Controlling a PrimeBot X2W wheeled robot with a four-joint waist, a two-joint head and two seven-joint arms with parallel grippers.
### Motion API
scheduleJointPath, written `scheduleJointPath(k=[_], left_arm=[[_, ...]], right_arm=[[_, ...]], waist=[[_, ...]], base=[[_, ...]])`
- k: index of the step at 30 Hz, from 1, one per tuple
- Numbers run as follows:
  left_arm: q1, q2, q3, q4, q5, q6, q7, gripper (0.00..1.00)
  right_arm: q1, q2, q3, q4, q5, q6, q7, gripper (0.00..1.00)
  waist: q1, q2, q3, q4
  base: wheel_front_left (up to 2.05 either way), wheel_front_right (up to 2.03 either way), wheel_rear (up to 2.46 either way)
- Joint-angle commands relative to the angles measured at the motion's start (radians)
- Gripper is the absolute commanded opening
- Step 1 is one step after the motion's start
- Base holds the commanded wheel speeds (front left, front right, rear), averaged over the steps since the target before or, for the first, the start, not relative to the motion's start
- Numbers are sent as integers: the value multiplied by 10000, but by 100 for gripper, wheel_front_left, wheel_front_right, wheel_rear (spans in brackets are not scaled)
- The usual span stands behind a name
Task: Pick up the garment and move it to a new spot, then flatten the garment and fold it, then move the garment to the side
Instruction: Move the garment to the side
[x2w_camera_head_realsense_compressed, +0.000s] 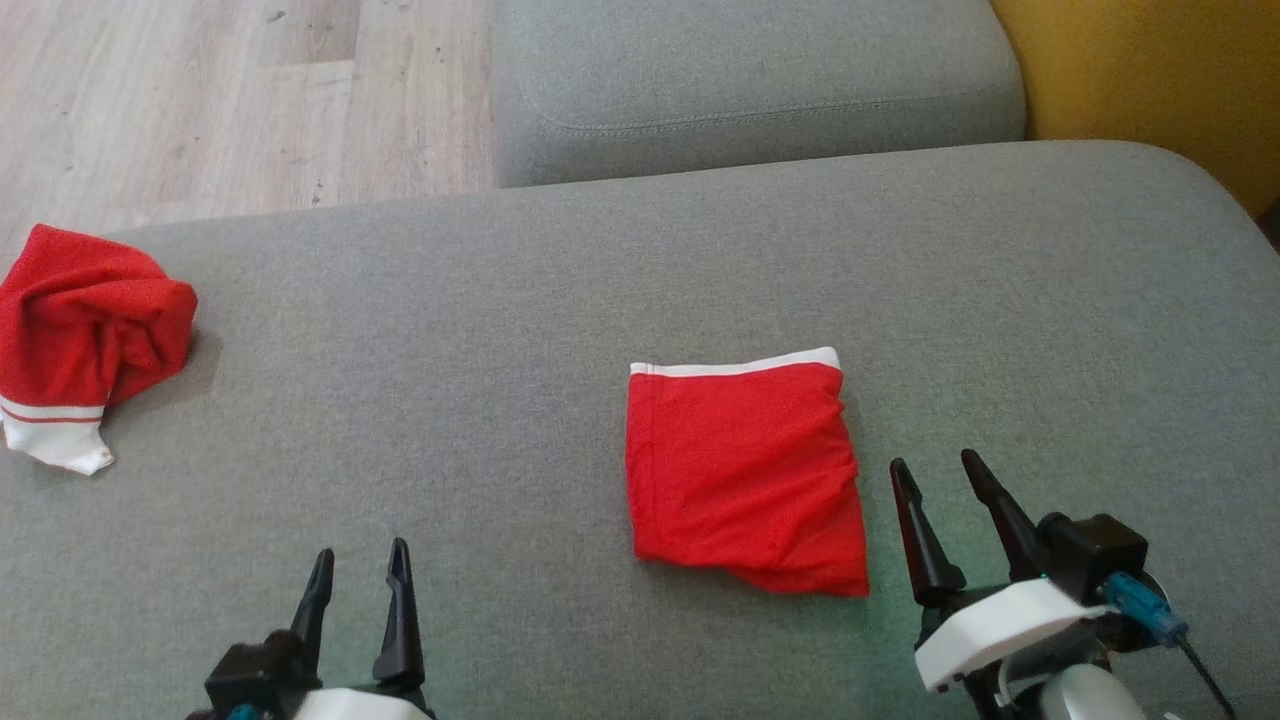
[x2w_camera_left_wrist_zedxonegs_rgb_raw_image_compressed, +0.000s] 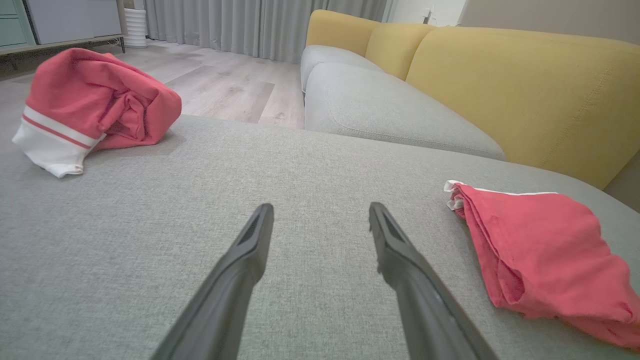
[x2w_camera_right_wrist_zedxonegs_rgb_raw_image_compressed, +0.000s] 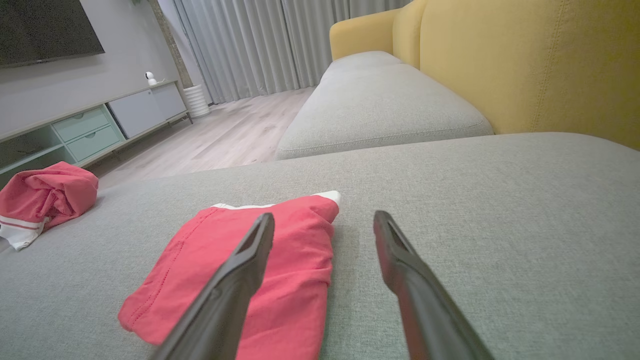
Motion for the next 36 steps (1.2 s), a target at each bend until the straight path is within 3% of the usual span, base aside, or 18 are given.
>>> scheduleJointPath(k=[1,20,26,36], left_arm=[[-294,62,473,-226,122,-53,-124,100],[-232,-98,503,-187,335,-173,-125,100],[-387,-213,314,-111,396,-273,-118,100],[-726,-365,230,12,497,-390,-121,100]], right_arm=[[-240,9,240,-367,35,75,15,100],[-411,10,-114,-208,-380,75,535,100],[-1058,10,-766,-76,-628,75,1929,100],[-2212,-57,-1545,1069,-591,75,3317,100]], waist=[[1,0,-6,15],[1,0,-3,213],[1,0,196,785],[1,0,1084,1884]], base=[[0,0,0],[0,0,0],[0,0,0],[0,0,0]])
